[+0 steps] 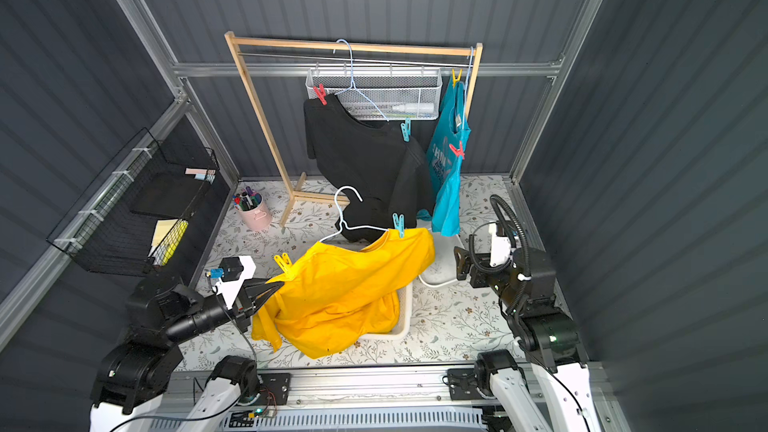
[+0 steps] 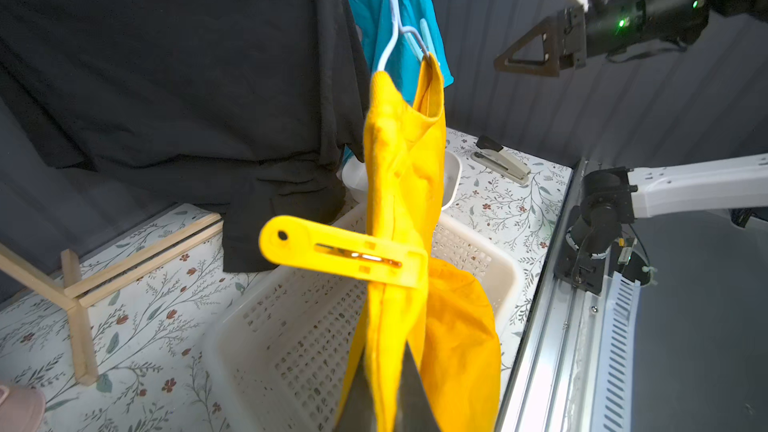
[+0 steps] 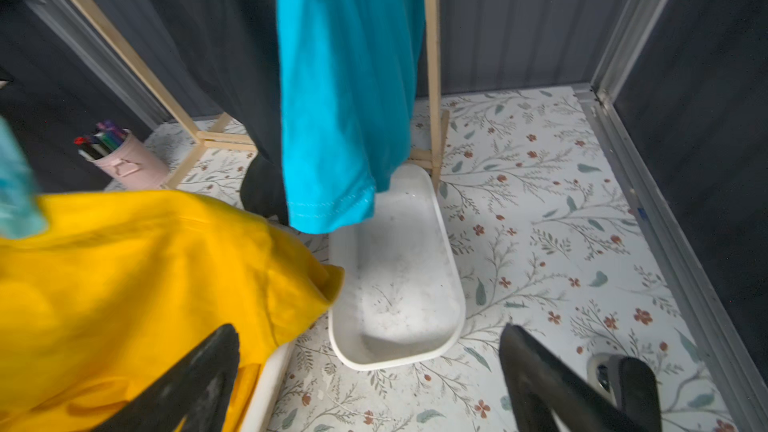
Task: Remove the clothespins securing t-shirts to the hanger
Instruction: Pick up the hanger from the clothes rail.
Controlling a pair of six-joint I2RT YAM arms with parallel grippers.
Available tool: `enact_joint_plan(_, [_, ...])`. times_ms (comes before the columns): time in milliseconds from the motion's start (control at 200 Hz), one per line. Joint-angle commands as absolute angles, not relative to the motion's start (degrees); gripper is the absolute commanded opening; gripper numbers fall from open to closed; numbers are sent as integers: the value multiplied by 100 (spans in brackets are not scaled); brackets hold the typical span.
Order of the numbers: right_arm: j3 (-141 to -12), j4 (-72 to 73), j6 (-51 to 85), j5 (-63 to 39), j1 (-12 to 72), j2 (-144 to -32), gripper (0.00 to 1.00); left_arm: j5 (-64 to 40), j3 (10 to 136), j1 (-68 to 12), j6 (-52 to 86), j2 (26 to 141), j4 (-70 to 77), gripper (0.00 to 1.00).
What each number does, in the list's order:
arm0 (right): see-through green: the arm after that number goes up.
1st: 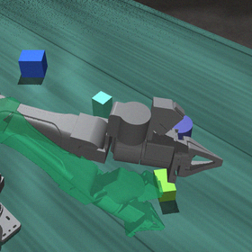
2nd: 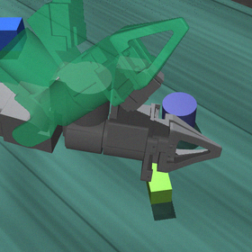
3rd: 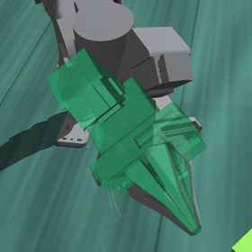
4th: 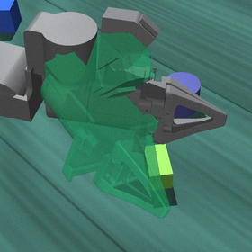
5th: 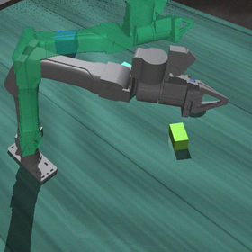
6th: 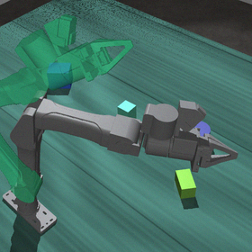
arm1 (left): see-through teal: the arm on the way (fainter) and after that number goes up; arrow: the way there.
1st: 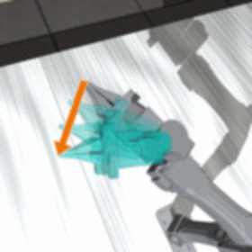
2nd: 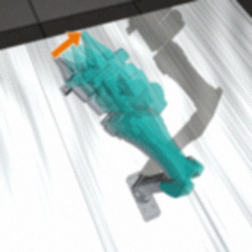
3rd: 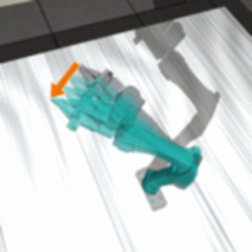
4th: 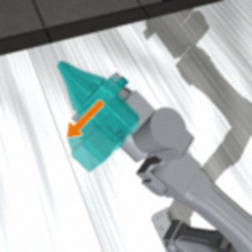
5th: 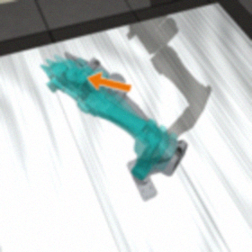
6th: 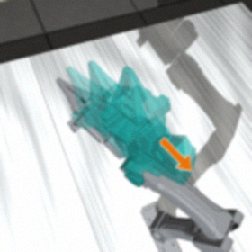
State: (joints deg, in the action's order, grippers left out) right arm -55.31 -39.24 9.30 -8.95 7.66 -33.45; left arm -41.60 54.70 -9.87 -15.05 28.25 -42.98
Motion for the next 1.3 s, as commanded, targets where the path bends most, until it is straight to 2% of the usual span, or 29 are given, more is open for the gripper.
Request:
enact_joint_plan(0, [-5761,-4090,868,-1729,800,-3438,99,-4641,5299,-1019,-2042,2946,-3628,0])
enact_joint_plan(185, [-6081,-4096,1070,-3062,804,-3644,99,-4426,4849,-1028,-2096,3216,-2912,0])
enact_joint_plan(425, [-6132,-3903,941,-3576,855,-3965,99,-4474,4634,-1037,-2395,3543,-2530,0])
enact_joint_plan(670, [-5870,-3258,626,-3105,1506,-4312,99,-4123,4270,-1046,-2221,3548,-2113,0])
enact_joint_plan(845, [-5914,-2968,314,-1998,2650,-4764,99,-4224,3957,-1046,-2083,3634,-1828,0])
enact_joint_plan(955, [-5923,-2658,360,-1925,2988,-5033,99,-4190,3824,-1046,-2100,3654,-1793,0])
enact_joint_plan(1116, [-5843,-2031,663,-1872,3241,-5440,99,-4396,3369,-1046,-1508,3498,-974,0])
enact_joint_plan(1221, [-6121,-1921,804,-1872,3482,-5818,99,-4329,3333,-1046,-1537,3593,-1049,0])
enact_joint_plan(1296, [-6420,-1915,817,-1522,3685,-6135,99,-4444,3293,-1046,-1455,3621,-943,0])
